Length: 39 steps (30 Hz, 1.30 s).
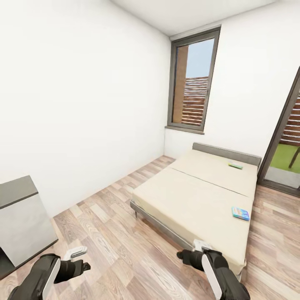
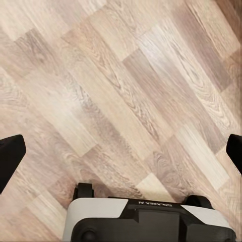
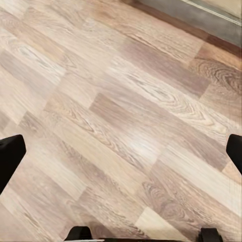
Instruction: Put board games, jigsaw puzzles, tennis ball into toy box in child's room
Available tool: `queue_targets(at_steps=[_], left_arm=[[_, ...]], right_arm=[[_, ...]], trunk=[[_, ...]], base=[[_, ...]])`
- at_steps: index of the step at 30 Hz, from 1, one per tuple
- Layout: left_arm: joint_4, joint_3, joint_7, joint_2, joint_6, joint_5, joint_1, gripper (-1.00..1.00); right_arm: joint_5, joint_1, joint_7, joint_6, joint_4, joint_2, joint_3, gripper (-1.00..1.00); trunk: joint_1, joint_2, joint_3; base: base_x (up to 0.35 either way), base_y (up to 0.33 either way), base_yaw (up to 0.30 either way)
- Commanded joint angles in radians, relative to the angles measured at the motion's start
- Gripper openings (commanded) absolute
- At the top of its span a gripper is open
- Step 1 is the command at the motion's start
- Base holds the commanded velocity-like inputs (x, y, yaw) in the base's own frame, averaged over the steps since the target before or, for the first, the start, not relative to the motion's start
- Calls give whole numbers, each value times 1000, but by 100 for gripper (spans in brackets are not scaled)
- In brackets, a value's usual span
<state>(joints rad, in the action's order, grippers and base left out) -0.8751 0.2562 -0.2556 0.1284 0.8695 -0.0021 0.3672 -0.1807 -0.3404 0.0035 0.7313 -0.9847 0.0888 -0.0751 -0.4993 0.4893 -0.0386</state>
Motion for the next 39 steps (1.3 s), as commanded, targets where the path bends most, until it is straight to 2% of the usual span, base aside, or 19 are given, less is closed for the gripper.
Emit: queue_targets(at_steps=[1, 4, 5, 13, 17, 25, 39], left_arm=[[-3, 6, -11, 1, 7, -2, 1, 100], [-7, 15, -38, 18, 12, -1, 1, 100], [-13, 18, -63, 33, 33, 0, 2, 100], [-52, 16, -134, 45, 110, -2, 10, 100], [-67, 18, -157, 53, 123, -2, 11, 100], [-78, 21, -212, 89, 131, 1, 12, 100], [-79, 19, -383, 137, 132, -5, 12, 100]], right_arm=[[-11, 0, 0, 11, -20, 1, -2, 100], [-28, 5, -1, 29, -76, -2, -1, 100], [-36, 9, 0, 42, -111, -5, -3, 100], [-42, 11, 2, 74, -151, -9, -13, 100], [-43, 11, 3, 80, -157, -9, -24, 100], [-44, 11, 5, 85, -172, -9, -32, 100], [-53, 9, 34, 88, -198, -9, -46, 100]], trunk=[[3, -5, 1], [15, -26, 10], [19, -33, 14], [49, -89, 39], [49, -89, 39], [49, -89, 39], [49, -89, 39]], base=[[0, 0, 0], [0, 0, 0], [0, 0, 0], [0, 0, 0], [0, 0, 0], [0, 0, -35], [0, 0, -238]])
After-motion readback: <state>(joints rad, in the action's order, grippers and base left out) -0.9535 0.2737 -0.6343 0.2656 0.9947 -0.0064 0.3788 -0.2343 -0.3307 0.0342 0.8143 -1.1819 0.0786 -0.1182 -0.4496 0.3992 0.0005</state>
